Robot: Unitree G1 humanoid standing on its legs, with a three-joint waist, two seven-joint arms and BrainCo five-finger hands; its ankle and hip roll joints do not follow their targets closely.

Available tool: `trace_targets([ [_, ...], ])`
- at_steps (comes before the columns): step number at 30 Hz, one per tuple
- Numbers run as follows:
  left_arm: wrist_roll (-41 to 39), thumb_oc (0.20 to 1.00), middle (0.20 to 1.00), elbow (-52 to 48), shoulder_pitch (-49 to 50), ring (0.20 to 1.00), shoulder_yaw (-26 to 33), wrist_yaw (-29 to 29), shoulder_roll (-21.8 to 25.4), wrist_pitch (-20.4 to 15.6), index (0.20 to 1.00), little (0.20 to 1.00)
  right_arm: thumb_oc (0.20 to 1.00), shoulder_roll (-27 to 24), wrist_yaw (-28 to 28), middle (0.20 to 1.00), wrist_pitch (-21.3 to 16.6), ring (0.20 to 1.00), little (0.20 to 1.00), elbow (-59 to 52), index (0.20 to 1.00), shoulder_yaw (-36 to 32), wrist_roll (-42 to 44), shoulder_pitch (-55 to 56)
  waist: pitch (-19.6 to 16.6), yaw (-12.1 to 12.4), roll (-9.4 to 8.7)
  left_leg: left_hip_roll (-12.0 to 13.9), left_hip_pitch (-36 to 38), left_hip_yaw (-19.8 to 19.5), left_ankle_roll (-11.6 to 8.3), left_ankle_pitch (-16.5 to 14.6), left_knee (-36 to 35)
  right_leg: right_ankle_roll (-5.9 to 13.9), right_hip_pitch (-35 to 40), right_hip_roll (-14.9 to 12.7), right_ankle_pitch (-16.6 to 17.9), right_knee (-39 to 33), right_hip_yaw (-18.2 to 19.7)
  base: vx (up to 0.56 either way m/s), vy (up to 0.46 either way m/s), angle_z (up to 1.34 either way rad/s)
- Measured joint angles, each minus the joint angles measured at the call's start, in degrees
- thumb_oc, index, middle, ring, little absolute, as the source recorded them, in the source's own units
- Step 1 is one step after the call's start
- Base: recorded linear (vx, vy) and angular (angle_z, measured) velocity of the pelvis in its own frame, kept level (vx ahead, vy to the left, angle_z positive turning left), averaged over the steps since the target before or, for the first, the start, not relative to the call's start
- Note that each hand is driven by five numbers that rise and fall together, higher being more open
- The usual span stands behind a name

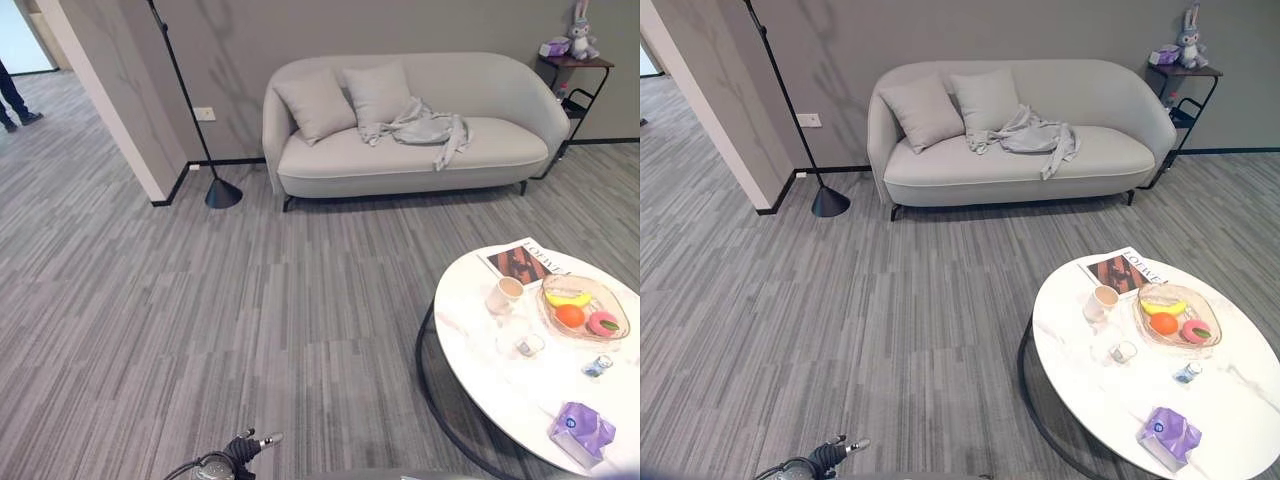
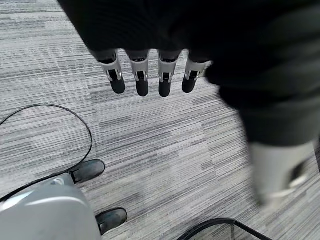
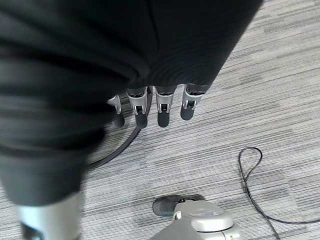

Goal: Hang the clothes on the sofa on the clothes rack.

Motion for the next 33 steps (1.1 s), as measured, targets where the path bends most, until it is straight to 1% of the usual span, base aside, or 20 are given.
trace_targets([
  [6,0.0,1.0,1.0,-0.2,0.1,1.0,0.2,-0.2,0.1,0.0,1.0,1.0,1.0,0.0,0.5,1.0,-0.5,1.0,1.0,-0.6,1.0,0.1,-0.1,-1.1,1.2,0.2,-0.89,0.0,0.4,0.2,-0.1,-0.1,-0.4,0.12,0.4,0.0,-0.1,0.0,0.1,0.0,0.0,0.0],
  [7,0.0,1.0,1.0,-0.2,0.1,1.0,0.2,-0.1,0.1,0.0,1.0,1.0,1.0,0.1,0.5,1.0,-0.5,1.0,1.0,-0.7,1.0,0.1,-0.1,-1.1,1.7,0.2,-1.24,0.0,0.7,0.2,-0.38,-0.2,-0.4,0.28,0.7,-0.1,-0.3,-0.1,0.1,0.01,-0.035,-0.02],
  [8,0.0,1.0,1.0,-0.2,0.1,1.0,0.2,0.0,0.0,0.0,1.0,1.0,1.0,0.1,0.5,1.0,-0.5,1.0,1.0,-1.1,1.0,0.2,-0.1,-1.1,1.9,0.2,-1.11,0.1,0.8,0.2,-0.99,-0.7,-0.4,0.68,0.9,0.0,-0.6,-0.3,0.1,0.01,-0.049,-0.01],
  [11,0.1,1.0,1.0,-0.2,0.1,1.0,-0.1,0.0,0.0,0.0,1.0,1.0,1.0,0.0,0.5,1.0,-0.5,1.0,1.0,-1.2,1.0,1.2,-0.3,-1.1,1.7,0.1,-1.42,0.2,0.9,0.2,-0.82,-0.6,-0.4,0.6,1.0,0.1,-0.6,-0.3,0.1,0.01,-0.07,-0.01],
  [14,0.1,1.0,1.0,-0.3,0.1,1.0,0.0,-0.1,0.0,0.0,1.0,1.0,1.0,0.1,0.5,1.0,-0.5,1.0,1.0,-2.2,1.0,1.8,-0.7,-1.0,1.6,0.1,-1.3,0.2,0.9,0.2,-0.6,-0.4,-0.3,0.14,1.0,0.1,-0.4,-0.3,0.1,0.01,-0.07,0.01],
  [23,0.1,1.0,1.0,-1.3,-0.2,1.0,-0.1,0.0,0.1,0.0,1.0,1.0,1.0,0.3,1.3,1.0,-0.6,1.0,1.0,-5.8,1.0,2.3,-1.1,-0.7,2.1,-0.1,-0.58,0.5,1.9,0.5,-0.67,-0.5,0.0,0.36,1.7,0.5,-0.9,-0.3,0.3,0.01,-0.09,-0.02],
  [25,0.0,1.0,1.0,-1.3,-0.2,1.0,-0.1,0.0,0.1,0.0,1.0,1.0,1.0,0.3,1.5,1.0,-0.6,1.0,1.0,-5.8,1.0,2.3,-1.1,-0.8,2.4,0.0,-0.43,0.7,1.7,0.8,-0.95,-0.5,0.1,0.46,1.5,0.8,-1.0,-0.2,0.5,-0.07,-0.133,-0.04],
  [26,0.1,1.0,1.0,-1.2,-0.2,1.0,-0.1,0.0,0.3,0.0,1.0,1.0,1.0,0.3,1.6,1.0,-0.6,1.0,1.0,-5.9,1.0,2.5,-1.1,-1.0,2.6,0.0,-0.48,1.0,1.0,0.8,-1.55,-0.8,1.0,0.35,1.2,1.0,-1.1,0.1,0.4,-0.09,-0.146,-0.01],
  [27,0.1,1.0,1.0,-1.2,-0.5,1.0,-0.2,0.1,0.6,0.0,1.0,1.0,1.0,0.5,1.6,1.0,-0.6,1.0,1.0,-5.8,1.0,2.9,-1.1,-1.2,2.8,0.1,-0.68,1.1,-0.2,0.9,-2.61,-1.5,3.2,-0.06,0.6,1.1,-1.5,0.6,0.5,-0.09,-0.143,-0.01],
  [28,0.1,1.0,1.0,-1.1,-1.1,1.0,-0.7,0.1,1.0,0.0,1.0,1.0,1.0,0.5,1.7,1.0,-0.6,1.0,1.0,-5.8,1.0,3.5,-1.1,-1.4,3.8,0.1,-1.15,1.3,-1.3,1.3,-3.87,-2.3,5.6,-0.91,0.0,1.0,-2.2,1.5,0.5,-0.07,-0.11,0.02],
  [29,0.1,1.0,1.0,-1.1,-1.6,1.0,-1.5,0.2,1.7,0.0,1.0,1.0,1.0,0.6,1.7,1.0,-0.6,1.0,1.0,-6.2,1.0,4.5,-1.0,-2.4,5.0,0.5,-2.03,1.7,-4.3,1.5,-5.14,-3.1,10.6,-2.06,-1.3,1.6,-3.0,3.8,0.3,-0.04,-0.139,0.13],
  [30,0.1,1.0,1.0,-1.2,-4.5,1.0,-2.2,0.3,2.5,0.1,1.0,1.0,1.0,0.8,1.7,1.0,-0.9,1.0,1.0,-7.2,1.0,4.4,-1.0,-3.0,8.3,0.5,-4.74,1.5,-11.5,1.4,-6.82,-2.6,23.3,-3.27,-4.0,0.2,-4.5,7.5,0.5,0.02,-0.094,0.18],
  [31,0.1,1.0,1.0,-1.2,-4.5,1.0,-2.2,0.3,2.1,0.1,1.0,1.0,1.0,0.5,1.6,1.0,-1.1,1.0,1.0,-7.1,1.0,4.4,-1.0,-3.3,8.6,0.9,-5.13,1.5,-14.0,0.7,-7.69,-1.8,27.2,-3.45,-4.0,0.2,-4.6,7.4,0.6,0.11,-0.096,0.23],
  [32,0.1,1.0,1.0,-1.1,-5.2,1.0,-2.4,0.3,1.7,0.1,1.0,1.0,1.0,0.2,1.5,1.0,-1.3,1.0,1.0,-6.7,1.0,4.4,-0.9,-3.9,9.5,0.9,-5.17,1.3,-16.6,-0.3,-7.62,-1.8,30.9,-3.63,-3.6,0.2,-4.6,7.1,0.5,0.2,-0.015,0.13],
  [33,0.1,1.0,1.0,-1.2,-5.7,1.0,-2.4,0.3,1.0,0.1,1.0,1.0,1.0,-0.1,1.2,1.0,-1.2,1.0,1.0,-6.0,1.0,4.4,-0.8,-4.2,10.4,1.0,-5.09,1.3,-17.9,-1.0,-7.22,-2.3,32.5,-3.97,-3.2,0.1,-4.5,6.7,0.5,0.26,-0.001,0.15],
])
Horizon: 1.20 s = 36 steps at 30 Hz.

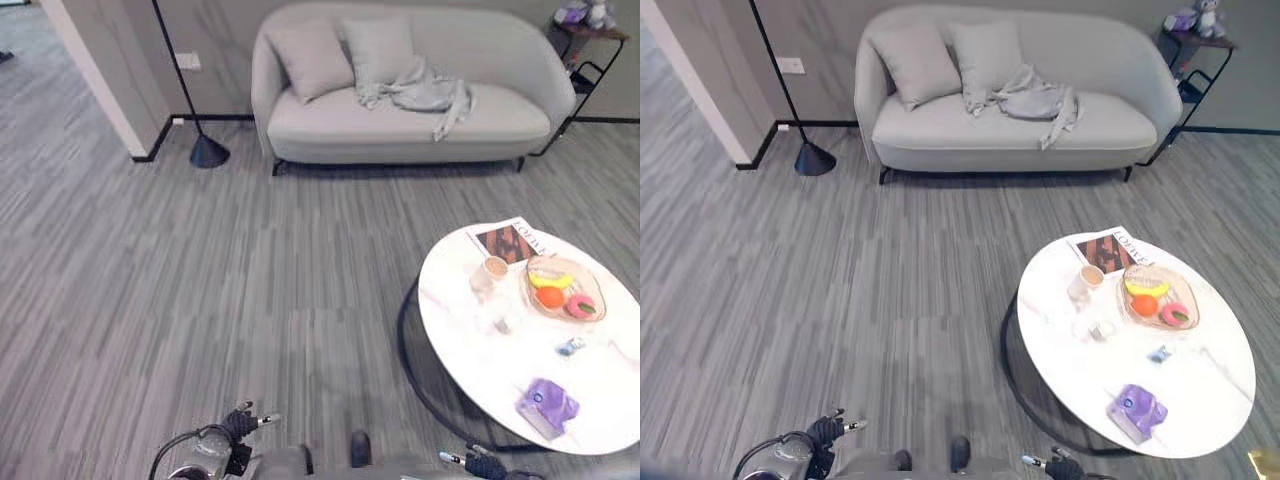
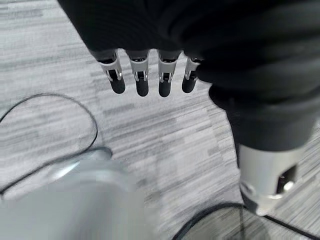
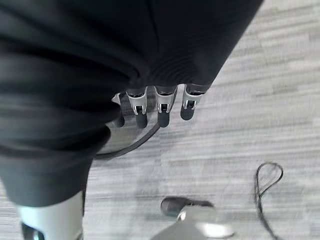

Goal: Hang the clothes on the sofa on the clothes rack.

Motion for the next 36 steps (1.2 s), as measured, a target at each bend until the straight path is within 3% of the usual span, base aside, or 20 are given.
trace_targets([
  [1,-0.1,1.0,1.0,0.0,-0.4,1.0,0.1,0.1,0.1,-0.1,1.0,1.0,1.0,-0.2,-0.1,1.0,0.1,1.0,1.0,0.4,1.0,0.0,0.3,-0.2,0.5,0.2,0.53,-0.2,-0.6,-0.2,0.44,-0.3,-1.9,-0.06,0.5,-0.1,0.0,-0.9,-0.1,0.28,0.012,0.09],
  [2,-0.4,1.0,1.0,0.2,-0.5,1.0,0.5,0.3,-0.8,-0.1,1.0,1.0,1.0,-0.6,-0.1,1.0,0.3,1.0,1.0,1.1,1.0,0.0,0.9,-0.4,0.6,0.4,1.18,-0.8,0.6,0.2,0.34,1.0,-15.8,-0.05,1.9,-0.4,0.0,-5.0,0.0,0.32,0.023,0.05],
  [4,-0.4,1.0,1.0,0.7,-0.5,1.0,0.5,0.4,-2.3,-0.2,1.0,1.0,1.0,-1.3,-0.2,1.0,0.3,1.0,1.0,1.7,1.0,0.0,0.9,-1.0,0.8,0.6,4.34,-0.5,0.9,1.0,-1.74,6.4,-29.4,-1.01,3.6,0.2,0.6,-6.9,-0.2,0.45,0.052,0.1],
  [5,-0.3,1.0,1.0,2.4,-0.2,1.0,0.5,0.4,-3.2,-0.7,1.0,1.0,1.0,-1.6,-0.1,1.0,0.3,1.0,1.0,3.5,1.0,0.0,0.9,-2.7,0.9,1.3,6.26,0.6,-2.3,1.1,-5.11,8.0,-33.2,-0.91,3.8,0.9,0.5,-6.8,0.7,0.68,0.147,-0.19],
  [7,-0.3,1.0,1.0,4.5,0.9,1.0,0.8,0.4,-3.4,-0.6,1.0,1.0,1.0,-1.7,-0.1,1.0,0.1,1.0,1.0,4.8,1.0,-0.8,0.9,-4.2,0.8,3.5,6.75,1.4,-3.1,1.2,-5.43,8.2,-33.2,-0.84,3.7,0.8,0.4,-7.0,4.3,0.6,0.194,-0.77],
  [10,0.7,1.0,1.0,6.3,3.5,1.0,3.5,0.1,-3.7,-0.4,1.0,1.0,1.0,-2.6,0.1,1.0,-0.5,1.0,1.0,6.6,1.0,-2.0,-0.5,-3.2,-2.1,4.2,5.94,-1.5,2.2,1.6,1.42,4.5,-23.2,1.22,5.9,-3.0,-2.2,-6.2,9.6,0.51,0.147,-1.1],
  [12,0.7,1.0,1.0,6.3,4.6,1.0,3.3,0.0,-3.9,-0.3,1.0,1.0,1.0,-4.0,0.5,1.0,-0.2,1.0,1.0,7.3,1.0,-1.6,-1.5,-0.8,-5.7,3.5,7.77,-1.4,7.5,1.6,6.71,4.1,-28.0,4.36,6.5,-3.1,-4.1,-5.2,8.6,0.31,0.085,-0.57],
  [14,0.7,1.0,1.0,3.8,4.7,1.0,2.7,0.2,-2.3,-0.7,1.0,1.0,1.0,-3.2,0.9,1.0,0.8,1.0,1.0,6.7,1.0,-0.8,-2.0,2.9,-7.4,2.4,7.24,-2.6,12.4,2.2,8.12,4.9,-31.4,7.88,6.0,-3.9,-6.9,3.4,7.4,0.27,0.092,-0.09],
  [16,0.7,1.0,1.0,2.4,3.7,1.0,1.5,0.2,-0.3,-0.8,1.0,1.0,1.0,-2.2,1.2,1.0,0.8,1.0,1.0,6.3,1.0,-0.9,-2.6,3.7,-8.6,2.1,4.95,-3.9,13.6,2.7,9.05,4.4,-31.7,10.33,0.6,-4.5,-11.0,17.6,7.5,0.22,0.114,-0.16],
  [17,0.6,1.0,1.0,2.4,1.2,1.0,0.5,0.2,0.8,-0.7,1.0,1.0,1.0,-2.1,1.2,1.0,0.7,1.0,1.0,4.8,1.0,-1.1,-2.6,3.2,-8.5,1.6,3.92,-4.7,13.9,2.6,9.03,4.4,-31.4,11.92,-8.8,-4.5,-10.0,36.0,7.3,0.19,0.109,-0.05],
  [18,0.6,1.0,1.0,2.2,0.3,1.0,0.5,0.2,0.8,-0.7,1.0,1.0,1.0,-2.2,1.2,1.0,0.7,1.0,1.0,4.4,1.0,-1.6,-2.6,3.0,-8.2,1.0,3.99,-5.1,14.7,2.4,9.22,4.2,-31.4,11.67,-12.5,-5.1,-8.4,43.3,6.6,0.24,0.128,0.12],
  [20,0.6,1.0,1.0,2.1,-0.4,1.0,-0.1,0.3,0.5,-0.9,1.0,1.0,1.0,-2.2,0.8,1.0,0.7,1.0,1.0,4.6,1.0,-2.1,-2.6,2.4,-7.7,0.8,5.18,-5.1,17.7,2.4,9.86,3.8,-30.9,10.27,-14.7,-8.0,-8.2,46.6,2.0,0.28,0.064,0.24],
  [22,0.6,1.0,1.0,1.1,-0.4,1.0,-0.7,0.8,0.2,-0.8,1.0,1.0,1.0,-2.4,0.7,1.0,0.5,1.0,1.0,4.8,1.0,-2.1,-2.6,1.9,-7.6,0.6,6.83,-4.1,18.9,1.8,10.01,2.1,-30.7,10.02,-15.8,-10.2,-8.4,43.1,-2.7,0.34,-0.069,0.08],
  [23,0.6,1.0,1.0,0.3,-0.2,1.0,-0.9,1.0,0.4,-0.9,1.0,1.0,1.0,-3.0,-0.1,1.0,0.3,1.0,1.0,4.5,1.0,-2.5,-2.6,1.2,-7.2,0.5,7.55,-3.7,19.9,1.1,9.93,0.5,-31.7,10.0,-16.7,-11.6,-8.4,35.0,-7.0,0.33,-0.111,0.03],
  [24,0.6,1.0,1.0,0.7,-0.2,1.0,-0.7,1.2,0.7,-0.8,1.0,1.0,1.0,-3.2,0.0,1.0,0.3,1.0,1.0,4.5,1.0,-2.5,-2.6,0.7,-6.8,0.4,7.15,-3.8,20.4,1.1,10.14,0.3,-32.3,10.05,-17.0,-11.4,-8.4,29.0,-7.4,0.27,-0.128,0.04],
  [26,0.6,1.0,1.0,1.2,0.1,1.0,0.2,1.3,1.0,-0.6,1.0,1.0,1.0,-2.8,0.0,1.0,0.4,1.0,1.0,3.7,1.0,-2.3,-2.6,0.8,-6.1,0.0,6.33,-3.6,21.3,0.9,9.18,-0.3,-32.3,11.15,-16.2,-9.8,-6.1,16.1,-7.3,0.3,-0.136,0.07],
  [30,0.6,1.0,1.0,3.7,0.1,1.0,1.3,1.8,0.6,-0.6,1.0,1.0,1.0,-1.5,0.2,1.0,0.7,1.0,1.0,3.8,1.0,-2.3,-2.6,0.6,-4.6,-2.1,4.94,-1.8,24.6,-1.6,7.34,-5.4,-32.3,11.49,-18.3,-3.7,4.3,-2.2,-4.9,0.38,-0.165,0.12],
  [33,0.6,1.0,1.0,3.5,1.2,1.0,1.2,1.7,-0.9,-0.8,1.0,1.0,1.0,-1.4,0.2,1.0,1.0,1.0,1.0,4.2,1.0,-2.5,-2.6,2.8,-4.0,-3.8,3.95,-0.6,29.1,-4.0,6.45,-9.2,-32.4,11.66,-17.8,-4.2,5.6,-2.0,-5.6,0.32,-0.231,0.47],
  [35,0.6,1.0,1.0,3.5,1.4,1.0,0.9,1.6,-2.5,-0.9,1.0,1.0,1.0,-1.9,0.2,1.0,1.0,1.0,1.0,4.5,1.0,-2.7,-2.6,2.7,-4.1,-4.5,7.0,3.9,29.6,-5.4,5.4,-10.6,-30.8,11.04,-18.4,-2.0,6.9,2.8,-9.5,0.26,-0.233,0.56],
  [36,0.6,1.0,1.0,3.3,1.0,1.0,0.8,1.6,-2.7,-0.9,1.0,1.0,1.0,-1.9,0.4,1.0,1.1,1.0,1.0,4.6,1.0,-2.6,-2.6,2.8,-3.5,-4.6,6.76,4.2,29.3,-5.2,3.4,-9.2,-29.0,9.88,-17.6,-1.7,7.8,2.8,-9.8,0.35,-0.324,0.65],
])
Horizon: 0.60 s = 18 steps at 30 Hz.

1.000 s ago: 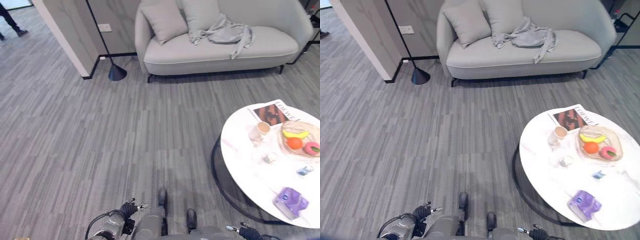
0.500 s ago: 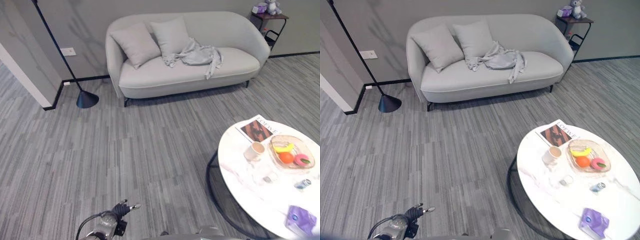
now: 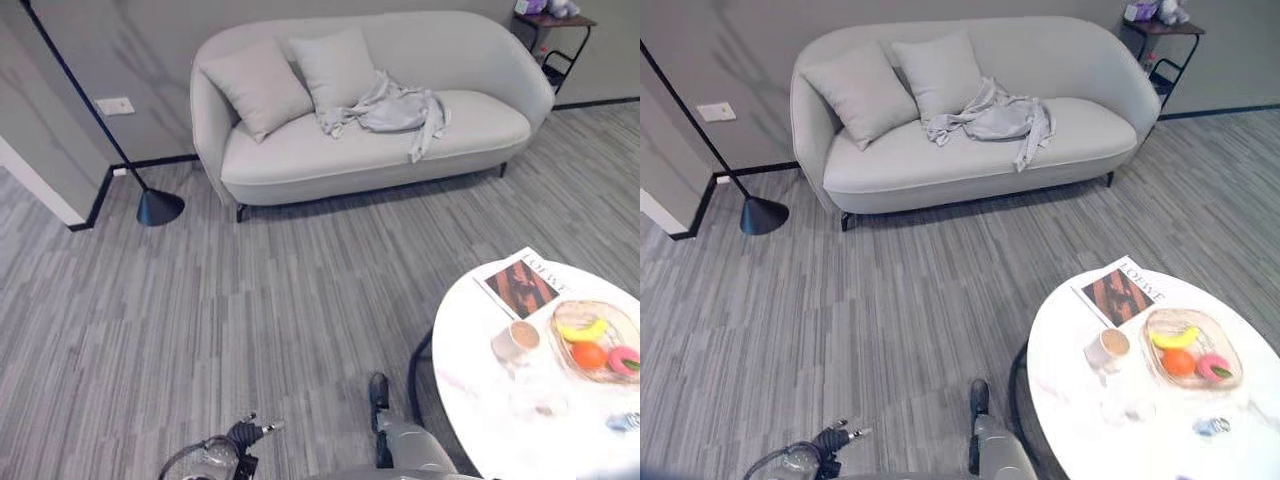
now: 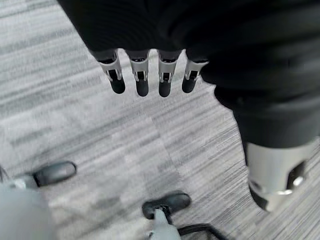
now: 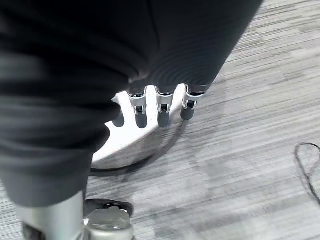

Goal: Hang the clothes on the sofa on the clothes rack.

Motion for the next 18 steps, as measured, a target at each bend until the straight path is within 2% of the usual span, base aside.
trace_targets([
  [1,0.0,1.0,1.0,-0.3,-0.1,1.0,0.0,0.0,-0.2,-0.3,1.0,1.0,1.0,-0.3,0.0,1.0,0.0,1.0,1.0,0.2,1.0,0.0,0.0,-0.6,0.1,0.5,-0.28,0.0,-0.6,0.7,-0.65,1.7,1.2,-1.27,0.9,0.3,0.7,-0.6,0.2,0.42,-0.405,0.51],
  [2,0.0,1.0,1.0,0.1,-0.7,1.0,0.2,0.1,-0.6,-0.4,1.0,1.0,1.0,-0.9,0.0,1.0,-0.4,1.0,1.0,1.0,1.0,0.0,0.0,-2.0,0.0,0.3,-0.14,1.3,-0.7,1.0,-2.46,3.7,2.7,-2.21,2.5,1.0,0.7,-0.7,0.2,0.2,-0.209,0.44],
  [3,0.0,1.0,1.0,0.9,-1.0,1.0,-0.1,0.0,-0.8,-0.4,1.0,1.0,1.0,-1.4,0.1,1.0,-0.3,1.0,1.0,1.0,1.0,0.1,0.0,-2.3,-0.1,0.0,0.08,2.3,-0.4,0.3,-3.2,4.7,3.8,-2.99,4.4,1.9,0.2,-1.5,0.1,0.25,-0.275,0.48],
  [4,0.0,1.0,1.0,0.3,-0.3,1.0,-0.1,0.1,-0.7,-0.5,1.0,1.0,1.0,-2.2,0.0,1.0,-0.7,1.0,1.0,-0.1,1.0,0.2,0.0,-2.3,-0.3,0.6,-0.49,2.6,0.4,0.3,-4.76,5.4,4.6,-4.66,7.0,3.0,-0.2,-3.3,0.4,0.25,-0.291,0.35],
  [5,0.0,1.0,1.0,-0.2,-0.3,1.0,-0.3,0.1,-0.7,-0.5,1.0,1.0,1.0,-2.5,0.0,1.0,-1.1,1.0,1.0,-0.2,1.0,-0.4,0.1,-3.0,-0.3,0.6,-0.81,2.4,0.0,0.6,-5.44,7.8,6.5,-5.72,7.8,3.4,-0.9,-3.6,0.4,0.33,-0.396,0.21],
  [7,0.0,1.0,1.0,-1.2,-0.1,1.0,-0.7,0.0,-0.9,-0.5,1.0,1.0,1.0,-3.1,0.0,1.0,-1.5,1.0,1.0,-0.9,1.0,-0.5,0.1,-3.5,-0.5,0.7,-1.38,2.6,-2.4,1.5,-7.28,9.3,12.4,-6.22,10.0,3.9,-1.2,-5.5,0.5,0.24,-0.312,0.05],
  [9,0.0,1.0,1.0,-1.9,0.4,1.0,-0.2,0.0,-0.8,-0.4,1.0,1.0,1.0,-2.9,0.0,1.0,-1.6,1.0,1.0,-0.9,1.0,-0.4,0.1,-3.6,-0.5,0.9,-2.16,2.5,-8.5,1.8,-9.27,12.9,26.8,-7.05,13.2,4.5,-2.0,-8.4,0.5,0.25,-0.324,-0.17],
  [10,0.0,1.0,1.0,-3.2,1.3,1.0,-0.1,0.1,-0.7,-0.4,1.0,1.0,1.0,-2.8,0.1,1.0,-1.6,1.0,1.0,-0.9,1.0,0.1,0.1,-3.5,-0.7,1.5,-2.23,3.2,-13.7,1.2,-8.7,17.7,35.5,-8.33,14.3,4.7,-2.7,-8.3,0.2,0.17,-0.207,-0.44],
  [11,-0.1,1.0,1.0,-3.5,1.9,1.0,-0.2,0.1,-0.9,-0.6,1.0,1.0,1.0,-2.9,0.1,1.0,-1.6,1.0,1.0,-0.9,1.0,0.2,0.1,-3.4,-0.9,2.4,-1.63,4.1,-16.2,1.3,-8.82,21.3,40.9,-10.25,13.0,5.4,-3.5,-4.7,0.1,0.31,-0.256,-0.63],
  [12,0.0,1.0,1.0,-3.1,2.8,1.0,-0.7,0.0,-1.0,-0.2,1.0,1.0,1.0,-2.7,-0.1,1.0,-1.5,1.0,1.0,-0.7,1.0,0.9,0.1,-2.7,-1.1,2.1,-2.04,4.5,-18.9,1.7,-7.95,21.0,47.8,-12.89,14.5,6.5,-5.3,-3.1,0.9,0.23,-0.163,-0.42],
  [13,-0.1,1.0,1.0,-3.1,3.2,1.0,-0.1,-0.1,-0.5,-0.3,1.0,1.0,1.0,-2.2,0.0,1.0,-1.5,1.0,1.0,-0.8,1.0,1.3,0.2,-2.4,-1.5,2.3,-3.11,3.4,-21.4,2.7,-6.29,19.4,47.9,-14.38,16.0,6.2,-6.4,-4.1,2.4,0.43,-0.2,-0.28],
  [14,-0.9,1.0,1.0,-4.4,1.9,1.0,-0.2,0.0,0.9,-1.1,1.0,1.0,1.0,-1.7,-0.1,1.0,-0.9,1.0,1.0,-0.1,1.0,1.5,0.2,-2.1,-0.8,3.4,-7.69,-0.1,-27.2,9.5,-2.13,16.2,43.5,-12.05,16.9,2.8,-6.0,-5.9,4.8,0.28,-0.032,-0.11],
  [15,-1.0,1.0,1.0,-5.1,1.6,1.0,-0.2,0.1,0.9,-1.2,1.0,1.0,1.0,-2.1,-0.2,1.0,-0.7,1.0,1.0,0.0,1.0,1.4,0.2,-2.4,-0.9,3.9,-6.45,-0.3,-28.6,9.6,-2.53,15.9,38.7,-8.44,18.4,2.4,-8.6,-6.0,3.9,0.38,-0.037,-0.29],
  [16,-1.0,1.0,1.0,-4.8,1.8,1.0,-0.4,0.0,0.0,-1.4,1.0,1.0,1.0,-2.7,-0.2,1.0,-0.7,1.0,1.0,0.1,1.0,0.8,0.2,-2.5,-0.9,4.2,-5.59,0.9,-28.9,10.3,-3.11,15.4,33.4,-12.01,17.4,2.7,-10.2,-2.9,3.4,0.2,0.003,-0.36],
  [17,-1.3,1.0,1.0,-5.1,1.9,1.0,0.2,0.1,0.1,-1.6,1.0,1.0,1.0,-3.6,-0.1,1.0,-0.7,1.0,1.0,-0.5,1.0,0.8,0.2,-2.5,-0.5,4.6,-5.62,1.1,-29.4,11.1,-4.22,15.3,26.5,-12.77,17.1,2.0,-8.2,-1.8,4.1,0.36,0.022,-0.22],
  [18,-1.3,1.0,1.0,-4.2,2.2,1.0,-0.3,-0.3,-1.3,-1.3,1.0,1.0,1.0,-5.3,-0.5,1.0,-0.7,1.0,1.0,-0.7,1.0,1.0,0.8,-2.4,-0.9,4.1,-2.59,1.1,-29.4,11.2,-5.14,16.1,13.0,-11.77,21.3,3.8,-7.3,-7.3,3.4,0.39,0.026,0.01],
])
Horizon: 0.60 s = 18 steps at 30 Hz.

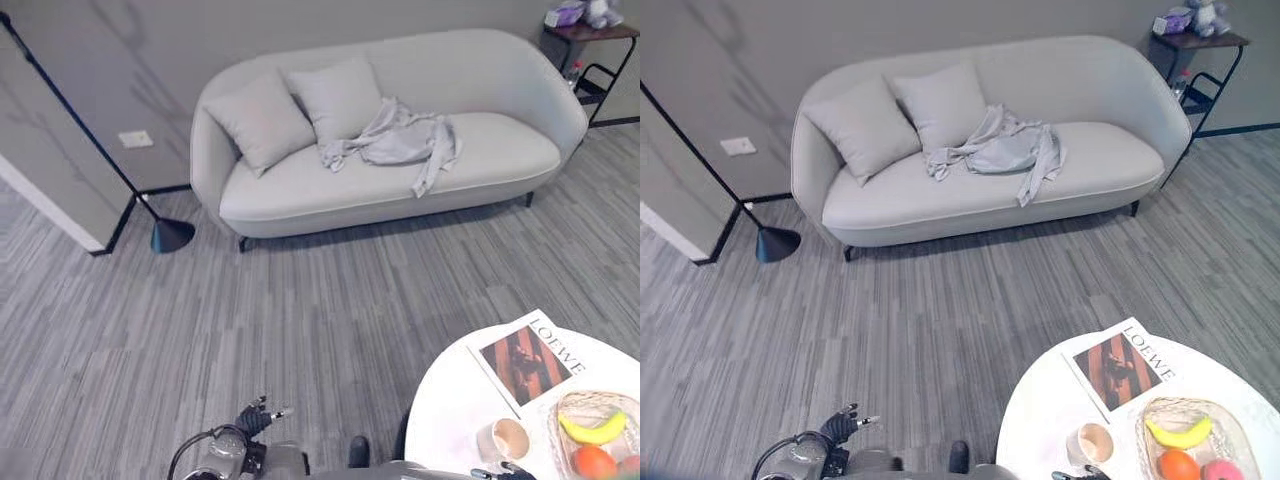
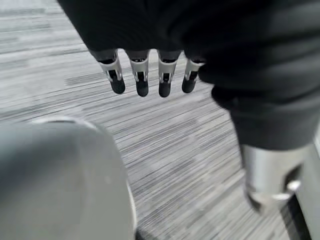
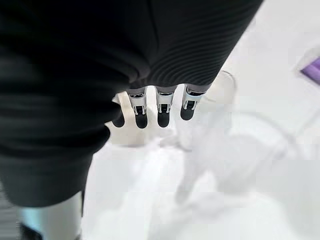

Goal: Hang the clothes on the sofa on the clothes rack.

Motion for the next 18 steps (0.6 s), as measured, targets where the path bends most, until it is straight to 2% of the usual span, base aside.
trace_targets([
  [1,0.1,1.0,1.0,-0.4,0.4,1.0,-0.9,-0.3,-0.3,0.0,1.0,1.0,1.0,-0.6,0.0,1.0,0.1,1.0,1.0,0.2,1.0,0.3,0.4,0.5,-0.4,-0.1,1.27,-1.3,-0.3,0.0,-0.29,0.6,-5.7,3.71,2.1,0.3,-1.7,-2.0,-0.7,0.52,0.02,0.09],
  [2,0.1,1.0,1.0,-0.3,0.5,1.0,-1.2,-0.3,-1.7,-0.2,1.0,1.0,1.0,-2.0,0.0,1.0,0.1,1.0,1.0,1.3,1.0,-0.1,0.5,0.6,-0.4,0.3,3.99,-1.6,0.5,-1.9,-0.24,1.9,-14.5,7.71,2.0,1.0,-4.7,0.5,-0.8,0.42,0.003,-0.37],
  [3,-0.9,1.0,1.0,-0.6,0.3,1.0,0.1,-0.4,-2.6,-0.7,1.0,1.0,1.0,-3.5,-0.1,1.0,0.2,1.0,1.0,2.0,1.0,-0.1,0.5,-0.5,0.2,2.2,5.67,-1.9,-1.5,-3.7,-1.69,4.0,-17.1,1.49,0.7,2.0,-4.2,3.5,1.0,0.42,0.015,-0.38],
  [4,-1.1,1.0,1.0,0.0,0.4,1.0,0.3,-0.4,-2.7,-0.5,1.0,1.0,1.0,-3.4,-0.2,1.0,0.2,1.0,1.0,2.1,1.0,-0.1,0.4,-0.5,0.3,2.0,6.64,-1.5,-3.3,-3.7,-2.35,4.7,-17.1,1.09,2.6,3.1,-4.0,1.7,1.6,0.42,0.054,-0.41],
  [5,-1.0,1.0,1.0,0.0,0.4,1.0,0.6,-0.4,-2.0,-0.5,1.0,1.0,1.0,-2.7,-0.2,1.0,0.2,1.0,1.0,2.0,1.0,-0.1,0.4,-0.5,0.3,2.5,6.43,-1.5,-3.7,-3.6,-2.19,4.9,-17.0,1.21,3.6,3.2,-3.9,1.1,1.7,0.42,0.091,-0.2],
  [6,-1.0,1.0,1.0,0.4,0.6,1.0,0.9,-0.4,-1.0,-0.5,1.0,1.0,1.0,-1.5,-0.1,1.0,0.2,1.0,1.0,2.1,1.0,0.2,0.4,-0.7,0.3,3.1,5.54,-1.9,-4.0,-2.8,-1.24,5.6,-17.0,1.54,4.9,3.6,-4.1,0.1,2.7,0.41,0.121,-0.61],
  [7,-1.0,1.0,1.0,2.9,1.9,1.0,3.7,-0.3,0.6,0.1,1.0,1.0,1.0,1.0,0.0,1.0,0.0,1.0,1.0,2.2,1.0,1.9,0.4,-0.6,0.0,3.3,3.1,-2.9,-3.8,-1.7,0.24,6.3,-16.7,0.74,8.6,3.9,-3.8,-2.1,4.7,0.54,0.187,-0.76],
  [8,-1.0,1.0,1.0,3.0,2.9,1.0,4.6,-0.3,0.9,0.1,1.0,1.0,1.0,1.8,0.1,1.0,-0.2,1.0,1.0,2.0,1.0,2.0,0.3,-1.1,-0.3,3.7,2.22,-3.7,-3.8,-1.5,1.17,7.0,-16.7,1.4,9.0,3.9,-4.3,-2.1,5.2,0.4,0.148,-0.85],
  [9,-1.0,1.0,1.0,4.4,3.3,1.0,4.7,-0.4,1.2,0.0,1.0,1.0,1.0,2.6,0.3,1.0,-0.3,1.0,1.0,2.2,1.0,2.1,-0.2,-1.9,0.1,4.2,0.42,-5.9,-2.3,-1.1,3.24,7.3,-16.5,4.22,10.5,2.8,-6.1,-2.1,6.4,0.55,0.19,-0.6],
  [10,-1.2,1.0,1.0,5.9,4.1,1.0,4.9,-0.4,1.2,0.3,1.0,1.0,1.0,3.4,0.6,1.0,-0.1,1.0,1.0,3.1,1.0,2.8,-0.9,-0.6,-1.1,4.5,-2.45,-10.3,-0.1,0.3,7.59,6.2,-14.9,6.58,12.5,1.1,-7.3,-1.8,7.1,0.43,0.136,-0.44],
  [11,-1.2,1.0,1.0,5.7,4.7,1.0,4.6,-0.5,1.2,0.2,1.0,1.0,1.0,3.0,0.7,1.0,0.1,1.0,1.0,3.0,1.0,3.1,-1.2,0.1,-2.2,4.4,-1.53,-10.2,2.0,0.1,10.4,5.4,-15.7,6.62,13.4,2.5,-7.3,-0.8,7.9,0.56,0.18,-0.25],
  [12,-1.2,1.0,1.0,5.8,5.0,1.0,4.6,-0.6,1.5,0.2,1.0,1.0,1.0,3.1,0.6,1.0,0.1,1.0,1.0,2.8,1.0,3.8,-1.6,0.7,-3.0,4.5,-0.79,-9.9,3.5,-0.8,14.06,6.5,-16.6,6.88,14.4,3.8,-7.5,-0.6,8.5,0.4,0.143,-0.12],
  [13,-1.2,1.0,1.0,6.2,5.0,1.0,4.6,-0.6,2.4,0.4,1.0,1.0,1.0,4.3,0.6,1.0,0.2,1.0,1.0,2.4,1.0,4.4,-2.0,0.8,-3.6,4.4,-2.87,-11.0,4.4,-0.9,14.25,5.5,-16.8,7.96,14.7,2.7,-8.6,0.5,8.9,0.32,0.129,-0.06],
  [14,-1.2,1.0,1.0,5.8,4.8,1.0,4.5,-0.6,2.8,0.4,1.0,1.0,1.0,4.9,0.9,1.0,0.1,1.0,1.0,1.3,1.0,5.2,-2.3,1.2,-3.7,4.5,-3.48,-11.1,5.4,-1.3,15.4,4.9,-16.8,8.99,13.5,2.6,-9.3,4.6,8.9,0.2,0.084,0.06],
  [15,-1.2,1.0,1.0,5.4,4.6,1.0,4.5,-0.8,2.9,0.4,1.0,1.0,1.0,5.3,1.0,1.0,0.0,1.0,1.0,0.2,1.0,5.4,-2.6,1.6,-3.6,4.5,-3.25,-11.2,6.7,-2.0,15.95,4.1,-16.8,10.26,12.3,2.5,-10.3,9.4,8.8,0.22,0.137,0.18],
  [16,-1.2,1.0,1.0,4.1,4.3,1.0,4.5,-0.8,2.8,0.3,1.0,1.0,1.0,5.6,1.3,1.0,-0.3,1.0,1.0,-0.5,1.0,5.9,-3.1,2.1,-4.6,4.5,-3.28,-12.5,8.6,-3.5,15.97,4.0,-16.4,10.58,9.9,-0.7,-13.7,16.1,7.8,0.22,0.16,0.24],
  [18,-1.2,1.0,1.0,4.0,2.4,1.0,4.3,-0.9,2.8,-0.1,1.0,1.0,1.0,5.6,1.4,1.0,-0.4,1.0,1.0,-1.0,1.0,5.9,-3.2,1.1,-5.5,4.9,-3.09,-14.4,9.5,-4.9,16.65,2.0,-16.4,13.2,5.5,-5.7,-15.1,25.5,7.7,0.26,0.188,0.33],
])
